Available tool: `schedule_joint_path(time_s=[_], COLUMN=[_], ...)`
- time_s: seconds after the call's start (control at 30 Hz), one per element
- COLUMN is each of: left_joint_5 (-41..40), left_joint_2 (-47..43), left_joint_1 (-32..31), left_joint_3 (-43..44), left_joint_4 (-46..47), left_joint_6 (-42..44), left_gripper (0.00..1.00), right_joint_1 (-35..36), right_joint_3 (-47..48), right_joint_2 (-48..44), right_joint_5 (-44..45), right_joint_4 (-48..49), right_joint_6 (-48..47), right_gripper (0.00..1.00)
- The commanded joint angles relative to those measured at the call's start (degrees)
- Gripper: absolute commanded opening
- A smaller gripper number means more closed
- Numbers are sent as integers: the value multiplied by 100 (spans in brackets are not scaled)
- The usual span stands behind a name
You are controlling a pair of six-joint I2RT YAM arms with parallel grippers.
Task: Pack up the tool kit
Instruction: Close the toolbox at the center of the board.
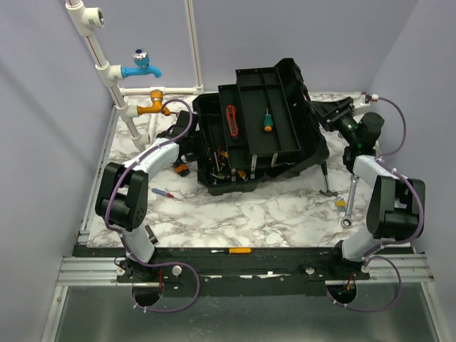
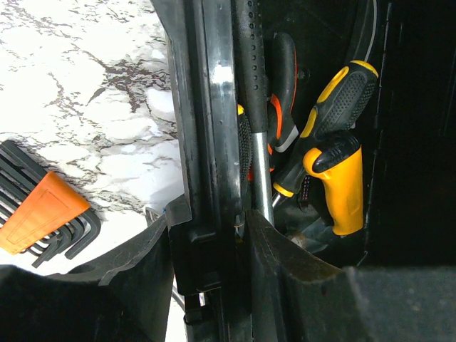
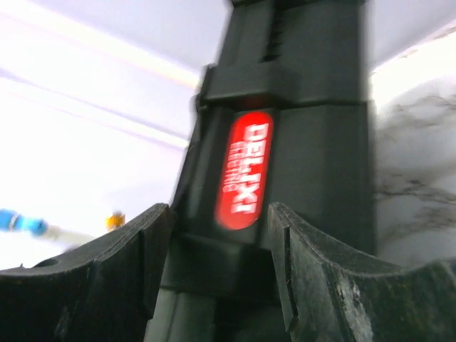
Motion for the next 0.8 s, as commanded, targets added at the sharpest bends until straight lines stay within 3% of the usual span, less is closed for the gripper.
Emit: schedule_joint_path(time_s=[0.0,0.3,0.53,0.77], left_joint_5=[1200,1251,1262,1332], left_joint_2=[163,-102,-275,-284], left_joint_1=[-645,-647,-629,-619], left_joint_3=[313,79,-68,-109], left_joint_4=[1072,1157,1205,1313], left_joint_6=[342,298,287,254], left_gripper=[31,31,31,31], right_joint_1=[1324,2837,3907,4271], right_joint_3=[571,1674,1995,2280], right_joint_2=[-802,-802,-492,-508], right_joint_5=[-682,1214,1655,1551], right_joint_4=[-2346,-4606,-4786,-4565], right_joint_6=[-1665,-3111,-3241,-2995], right_gripper=[64,64,64,64])
